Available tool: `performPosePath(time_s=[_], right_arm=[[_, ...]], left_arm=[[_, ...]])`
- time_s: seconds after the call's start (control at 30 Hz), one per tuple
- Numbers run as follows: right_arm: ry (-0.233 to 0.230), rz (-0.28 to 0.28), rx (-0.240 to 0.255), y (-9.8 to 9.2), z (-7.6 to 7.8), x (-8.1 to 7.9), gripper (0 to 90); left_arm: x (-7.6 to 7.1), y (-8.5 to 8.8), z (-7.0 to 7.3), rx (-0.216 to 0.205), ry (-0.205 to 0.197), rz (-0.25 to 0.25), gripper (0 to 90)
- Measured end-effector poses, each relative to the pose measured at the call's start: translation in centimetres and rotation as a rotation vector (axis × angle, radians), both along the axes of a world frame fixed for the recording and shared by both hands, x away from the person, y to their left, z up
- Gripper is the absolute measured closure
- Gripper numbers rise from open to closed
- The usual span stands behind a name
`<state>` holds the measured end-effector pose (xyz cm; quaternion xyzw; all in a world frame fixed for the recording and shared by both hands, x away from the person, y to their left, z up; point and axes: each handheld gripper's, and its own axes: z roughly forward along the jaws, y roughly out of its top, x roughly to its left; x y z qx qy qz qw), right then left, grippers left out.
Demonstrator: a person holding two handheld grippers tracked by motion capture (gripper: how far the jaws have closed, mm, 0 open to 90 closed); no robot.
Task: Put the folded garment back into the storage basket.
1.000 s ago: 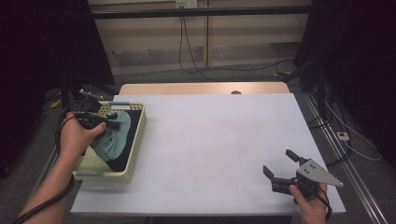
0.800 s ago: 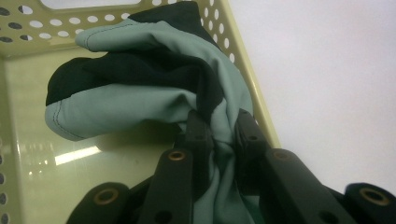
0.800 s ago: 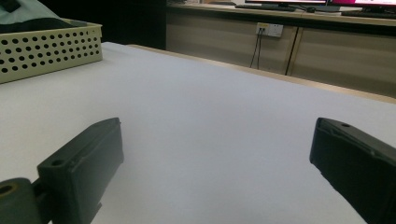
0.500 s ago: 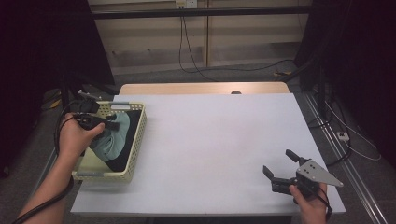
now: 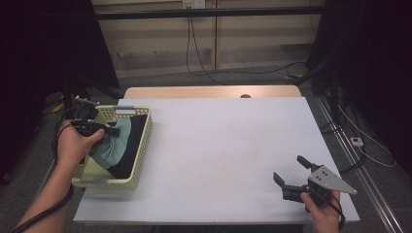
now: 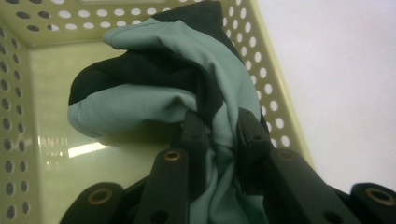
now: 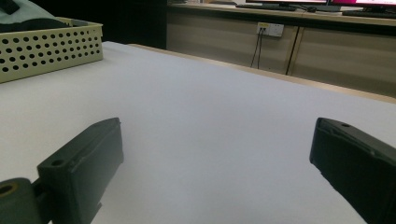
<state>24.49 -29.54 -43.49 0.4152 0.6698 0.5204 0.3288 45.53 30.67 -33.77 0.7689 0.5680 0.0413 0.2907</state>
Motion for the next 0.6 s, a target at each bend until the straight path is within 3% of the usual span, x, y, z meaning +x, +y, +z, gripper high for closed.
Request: performPosePath(time_s=[0.6], right_arm=[[0.002,0.003,-0.002,0.0,0.0,0.0,2.8]], left_arm=[[0.1,2.1,-1.3,-0.015,0.015,0.055,75.0]])
